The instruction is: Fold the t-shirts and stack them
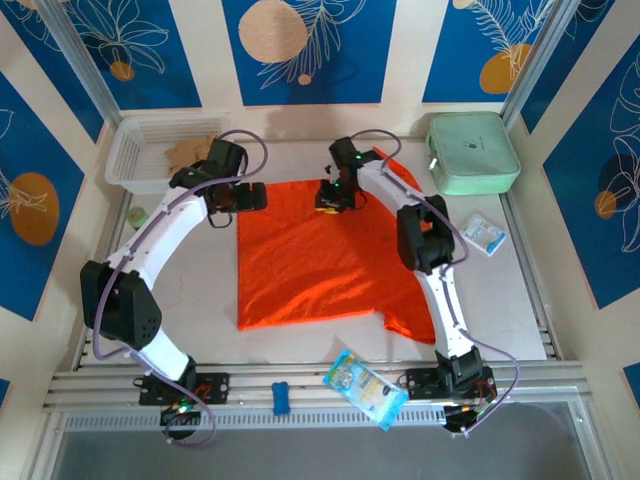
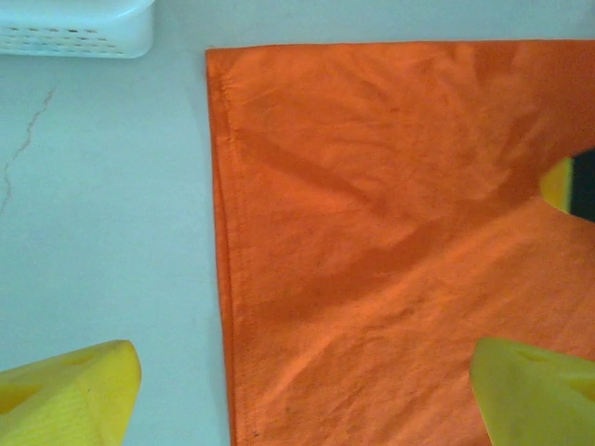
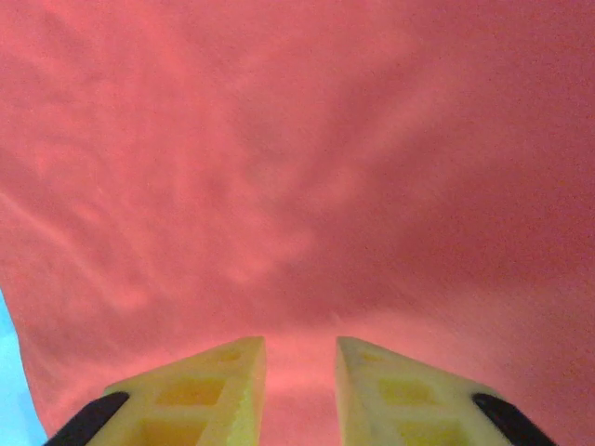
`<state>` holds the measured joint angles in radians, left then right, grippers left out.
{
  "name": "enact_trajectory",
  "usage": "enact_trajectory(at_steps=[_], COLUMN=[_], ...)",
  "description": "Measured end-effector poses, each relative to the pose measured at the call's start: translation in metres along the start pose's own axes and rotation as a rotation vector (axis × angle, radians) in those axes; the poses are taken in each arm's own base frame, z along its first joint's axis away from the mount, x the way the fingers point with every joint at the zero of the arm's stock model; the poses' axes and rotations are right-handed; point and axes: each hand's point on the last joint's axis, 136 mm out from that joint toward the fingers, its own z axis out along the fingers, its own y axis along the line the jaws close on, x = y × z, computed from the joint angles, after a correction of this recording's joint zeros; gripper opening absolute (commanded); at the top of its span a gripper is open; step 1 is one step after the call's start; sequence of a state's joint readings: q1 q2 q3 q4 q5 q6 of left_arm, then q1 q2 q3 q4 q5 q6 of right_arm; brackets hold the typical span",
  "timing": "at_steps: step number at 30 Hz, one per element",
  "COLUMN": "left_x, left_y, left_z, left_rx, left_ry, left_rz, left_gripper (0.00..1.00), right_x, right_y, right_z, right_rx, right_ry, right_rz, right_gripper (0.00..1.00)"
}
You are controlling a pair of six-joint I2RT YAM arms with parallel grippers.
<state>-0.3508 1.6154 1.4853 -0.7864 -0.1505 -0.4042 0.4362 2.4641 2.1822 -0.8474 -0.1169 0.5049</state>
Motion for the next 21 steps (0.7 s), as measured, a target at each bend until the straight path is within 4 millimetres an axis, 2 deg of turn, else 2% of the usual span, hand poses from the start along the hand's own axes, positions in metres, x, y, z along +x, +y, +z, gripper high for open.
enact_trajectory(at_steps=[4,7,13,21], left_x=[0.002,0.002,-0.011,-0.040], left_y=[0.004,0.005,-0.002,-0.017], left_z=[0.007,0.023,0.072,0.129], left_rx=[-0.027,-0.043,-0.062,-0.068], left_ry=[0.013,0.045,0.100,0.107], left_rz=[0.014,0.022,0.045,0.091], left_gripper=[0.92,0.91,0.90,0.79], right_x=[-0.011,-0.006,0.002,0.018], right_y=[0.011,0.007,-0.004,-0.020], right_z=[0.023,0.029,0.025,0.016], right_rx=[0.012,0.056,0.157,0.239], right_ry=[0.005,0.024,0.032,0.055], right_rz=[-0.012,0.001,0.011,0.018], right_gripper=[0.34,0.33,0.32,0.31])
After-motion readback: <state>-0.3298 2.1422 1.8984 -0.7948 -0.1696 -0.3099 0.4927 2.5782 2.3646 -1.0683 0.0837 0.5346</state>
